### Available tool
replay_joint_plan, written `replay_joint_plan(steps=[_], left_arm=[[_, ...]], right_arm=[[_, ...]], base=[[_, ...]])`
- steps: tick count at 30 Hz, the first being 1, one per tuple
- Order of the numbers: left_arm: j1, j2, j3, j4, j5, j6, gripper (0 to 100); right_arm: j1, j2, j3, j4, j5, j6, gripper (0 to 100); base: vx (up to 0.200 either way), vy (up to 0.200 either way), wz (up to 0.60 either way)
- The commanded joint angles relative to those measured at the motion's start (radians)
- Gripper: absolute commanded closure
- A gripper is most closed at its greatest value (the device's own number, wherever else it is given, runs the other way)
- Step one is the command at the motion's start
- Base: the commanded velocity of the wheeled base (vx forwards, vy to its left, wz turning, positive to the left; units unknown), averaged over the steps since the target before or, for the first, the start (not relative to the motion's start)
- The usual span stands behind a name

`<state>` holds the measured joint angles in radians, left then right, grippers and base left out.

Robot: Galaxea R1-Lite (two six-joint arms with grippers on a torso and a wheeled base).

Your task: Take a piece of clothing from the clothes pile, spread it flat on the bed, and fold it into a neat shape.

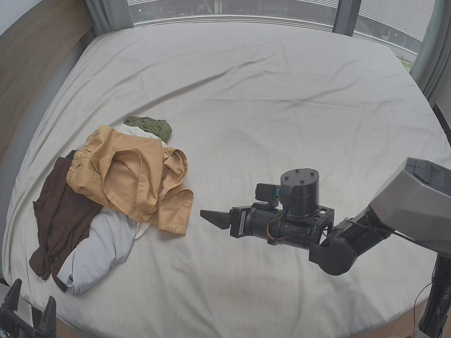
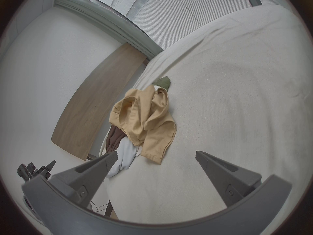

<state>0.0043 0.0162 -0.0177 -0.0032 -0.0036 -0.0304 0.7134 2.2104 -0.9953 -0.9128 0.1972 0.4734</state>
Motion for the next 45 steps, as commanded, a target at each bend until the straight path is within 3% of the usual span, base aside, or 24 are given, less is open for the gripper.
replay_joint_plan(steps=[1, 23, 34, 41, 45], left_arm=[[0.0, -0.016, 0.018, 0.0, 0.001, 0.0, 0], [0.0, -0.016, 0.018, 0.0, 0.001, 0.0, 0], [0.0, -0.016, 0.018, -0.001, 0.001, 0.001, 0], [0.0, -0.016, 0.018, -0.001, 0.001, 0.001, 0], [0.0, -0.016, 0.018, -0.001, 0.001, 0.001, 0]], right_arm=[[0.009, 0.046, -0.034, 0.017, 0.001, 0.01, 0], [0.072, 0.219, -0.425, 0.305, 0.001, 0.202, 0], [0.097, 0.287, -0.525, 0.388, 0.001, 0.249, 0], [0.092, 0.331, -0.638, 0.456, 0.001, 0.349, 0], [0.092, 0.342, -0.658, 0.473, -0.001, 0.36, 0]], base=[[0.0, 0.0, 0.0], [0.0, 0.0, 0.0], [0.0, 0.0, 0.0], [0.0, 0.0, 0.0], [0.0, 0.0, 0.0]])
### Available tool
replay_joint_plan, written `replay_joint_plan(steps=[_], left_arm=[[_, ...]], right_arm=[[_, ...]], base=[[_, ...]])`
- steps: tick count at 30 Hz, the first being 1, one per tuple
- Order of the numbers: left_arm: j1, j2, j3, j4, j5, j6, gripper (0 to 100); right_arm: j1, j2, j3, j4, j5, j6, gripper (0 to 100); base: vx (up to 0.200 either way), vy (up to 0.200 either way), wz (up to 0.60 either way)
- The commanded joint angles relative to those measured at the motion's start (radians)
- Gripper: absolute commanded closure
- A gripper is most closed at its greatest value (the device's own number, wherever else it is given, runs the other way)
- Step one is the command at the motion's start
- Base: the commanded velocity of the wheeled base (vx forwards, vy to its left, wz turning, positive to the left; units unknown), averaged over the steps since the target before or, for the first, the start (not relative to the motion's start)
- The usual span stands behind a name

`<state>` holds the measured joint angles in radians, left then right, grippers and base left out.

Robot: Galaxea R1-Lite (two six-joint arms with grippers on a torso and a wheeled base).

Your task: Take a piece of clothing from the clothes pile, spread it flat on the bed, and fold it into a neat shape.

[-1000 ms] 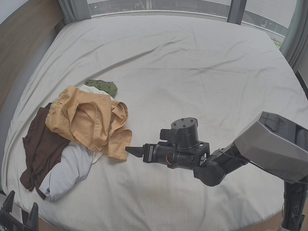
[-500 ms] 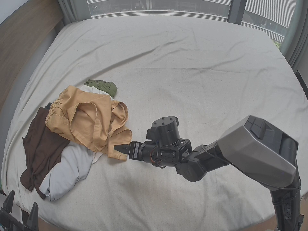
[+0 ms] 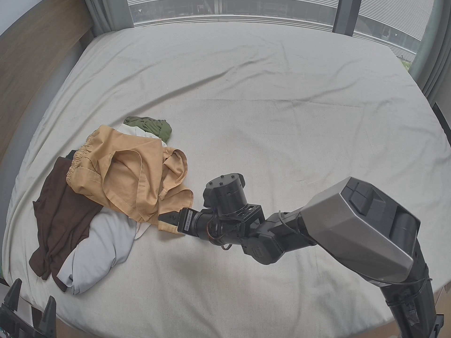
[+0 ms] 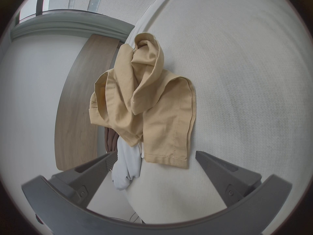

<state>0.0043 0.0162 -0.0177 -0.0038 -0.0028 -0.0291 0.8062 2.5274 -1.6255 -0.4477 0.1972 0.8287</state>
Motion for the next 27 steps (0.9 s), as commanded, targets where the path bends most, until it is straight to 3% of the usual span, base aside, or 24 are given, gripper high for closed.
replay_joint_plan(steps=[1, 17, 18, 27], left_arm=[[0.0, -0.016, 0.018, -0.001, 0.0, 0.0, 0], [0.0, -0.016, 0.018, -0.001, 0.0, -0.002, 0], [0.0, -0.016, 0.018, -0.001, 0.0, -0.002, 0], [0.0, -0.016, 0.018, -0.001, 0.0, -0.002, 0]], right_arm=[[0.001, 0.028, -0.028, 0.007, -0.001, 0.004, 0], [0.007, 0.073, -0.102, 0.024, -0.004, 0.007, 0], [0.007, 0.076, -0.105, 0.026, -0.004, 0.007, 100], [0.007, 0.085, -0.119, 0.026, -0.012, 0.009, 100]], base=[[0.0, 0.0, 0.0], [0.0, 0.0, 0.0], [0.0, 0.0, 0.0], [0.0, 0.0, 0.0]])
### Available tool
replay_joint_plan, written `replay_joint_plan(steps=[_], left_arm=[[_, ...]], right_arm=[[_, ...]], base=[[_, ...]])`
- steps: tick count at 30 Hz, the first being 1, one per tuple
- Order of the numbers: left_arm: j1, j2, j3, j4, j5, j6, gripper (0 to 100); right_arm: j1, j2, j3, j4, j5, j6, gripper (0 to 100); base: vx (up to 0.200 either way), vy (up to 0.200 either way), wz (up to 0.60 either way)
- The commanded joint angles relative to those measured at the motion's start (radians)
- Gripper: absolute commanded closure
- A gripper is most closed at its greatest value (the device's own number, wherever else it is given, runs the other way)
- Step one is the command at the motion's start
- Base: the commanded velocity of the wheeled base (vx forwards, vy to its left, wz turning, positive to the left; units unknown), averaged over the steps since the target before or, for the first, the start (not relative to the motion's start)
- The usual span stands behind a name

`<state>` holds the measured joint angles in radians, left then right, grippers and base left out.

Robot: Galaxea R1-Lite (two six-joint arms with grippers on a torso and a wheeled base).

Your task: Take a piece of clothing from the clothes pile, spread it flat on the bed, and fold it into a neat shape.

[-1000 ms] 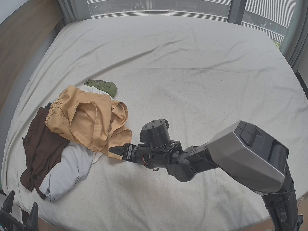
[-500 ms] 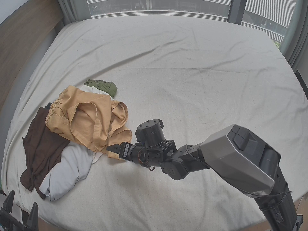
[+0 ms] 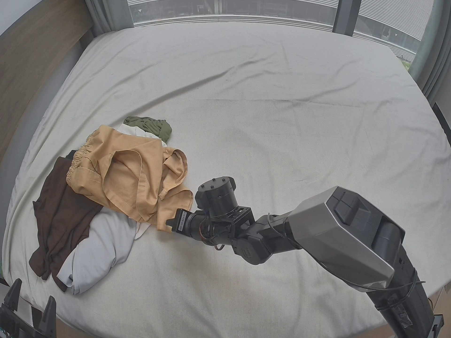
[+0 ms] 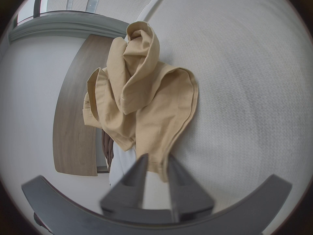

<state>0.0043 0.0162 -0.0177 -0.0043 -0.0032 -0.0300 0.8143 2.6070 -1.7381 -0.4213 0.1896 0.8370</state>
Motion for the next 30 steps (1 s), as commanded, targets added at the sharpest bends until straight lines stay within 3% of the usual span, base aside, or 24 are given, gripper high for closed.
replay_joint_plan(steps=[1, 10, 20, 30], left_arm=[[0.0, -0.016, 0.018, 0.0, 0.0, -0.001, 0], [0.0, -0.016, 0.018, 0.0, 0.0, -0.001, 0], [0.0, -0.016, 0.018, 0.0, 0.0, 0.001, 0], [0.0, -0.016, 0.018, 0.0, 0.0, 0.001, 0]], right_arm=[[-0.001, 0.005, -0.006, -0.001, -0.01, 0.001, 100], [-0.029, -0.102, 0.126, 0.001, -0.036, -0.006, 100], [-0.09, -0.286, 0.46, -0.04, -0.114, -0.092, 100], [-0.13, -0.364, 0.652, -0.146, -0.15, -0.157, 100]], base=[[0.0, 0.0, 0.0], [0.0, 0.0, 0.0], [0.0, 0.0, 0.0], [0.0, 0.0, 0.0]])
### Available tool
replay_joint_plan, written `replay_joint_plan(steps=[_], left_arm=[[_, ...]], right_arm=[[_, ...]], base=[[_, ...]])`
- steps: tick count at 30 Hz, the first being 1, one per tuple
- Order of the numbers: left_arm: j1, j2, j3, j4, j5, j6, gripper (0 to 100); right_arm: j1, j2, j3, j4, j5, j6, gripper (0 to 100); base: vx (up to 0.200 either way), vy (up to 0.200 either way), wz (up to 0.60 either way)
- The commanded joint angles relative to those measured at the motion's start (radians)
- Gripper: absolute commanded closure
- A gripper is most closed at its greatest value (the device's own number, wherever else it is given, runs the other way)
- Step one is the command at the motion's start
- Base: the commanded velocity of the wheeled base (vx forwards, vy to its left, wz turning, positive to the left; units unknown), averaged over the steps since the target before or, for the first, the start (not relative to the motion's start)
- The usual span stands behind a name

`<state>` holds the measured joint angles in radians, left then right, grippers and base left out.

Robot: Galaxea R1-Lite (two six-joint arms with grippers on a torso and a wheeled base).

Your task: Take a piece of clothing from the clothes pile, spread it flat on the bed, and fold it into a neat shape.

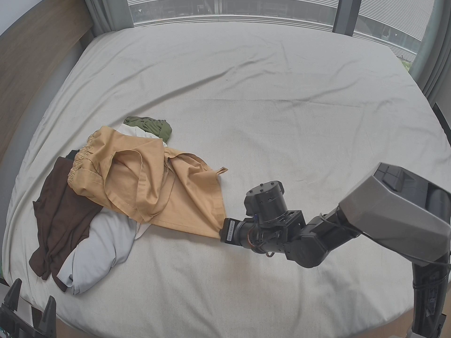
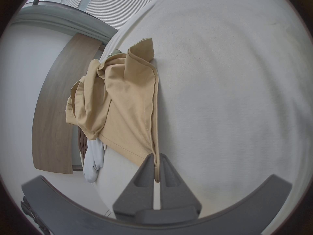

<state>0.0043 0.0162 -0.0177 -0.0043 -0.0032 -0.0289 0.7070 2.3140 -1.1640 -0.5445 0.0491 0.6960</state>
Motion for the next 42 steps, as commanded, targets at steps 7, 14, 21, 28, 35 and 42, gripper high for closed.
replay_joint_plan(steps=[7, 14, 21, 28, 35, 42], left_arm=[[0.0, -0.016, 0.018, 0.0, 0.0, 0.0, 0], [0.0, -0.016, 0.018, 0.0, 0.0, 0.0, 0], [0.0, -0.016, 0.018, 0.0, 0.0, 0.0, 0], [0.0, -0.016, 0.018, 0.0, 0.0, 0.0, 0], [0.0, -0.016, 0.018, 0.0, 0.0, 0.0, 0], [0.0, -0.016, 0.018, 0.0, 0.0, 0.0, 0]], right_arm=[[-0.044, -0.091, 0.155, -0.058, -0.035, -0.024, 100], [-0.064, -0.12, 0.233, -0.106, -0.04, -0.049, 100], [-0.084, -0.154, 0.322, -0.158, -0.038, -0.072, 100], [-0.103, -0.173, 0.411, -0.21, -0.04, -0.116, 100], [-0.136, -0.191, 0.497, -0.262, -0.041, -0.127, 100], [-0.189, -0.203, 0.604, -0.353, -0.049, -0.174, 100]], base=[[0.0, 0.0, 0.0], [0.0, 0.0, 0.0], [0.0, 0.0, 0.0], [0.0, 0.0, 0.0], [0.0, 0.0, 0.0], [0.0, 0.0, 0.0]])
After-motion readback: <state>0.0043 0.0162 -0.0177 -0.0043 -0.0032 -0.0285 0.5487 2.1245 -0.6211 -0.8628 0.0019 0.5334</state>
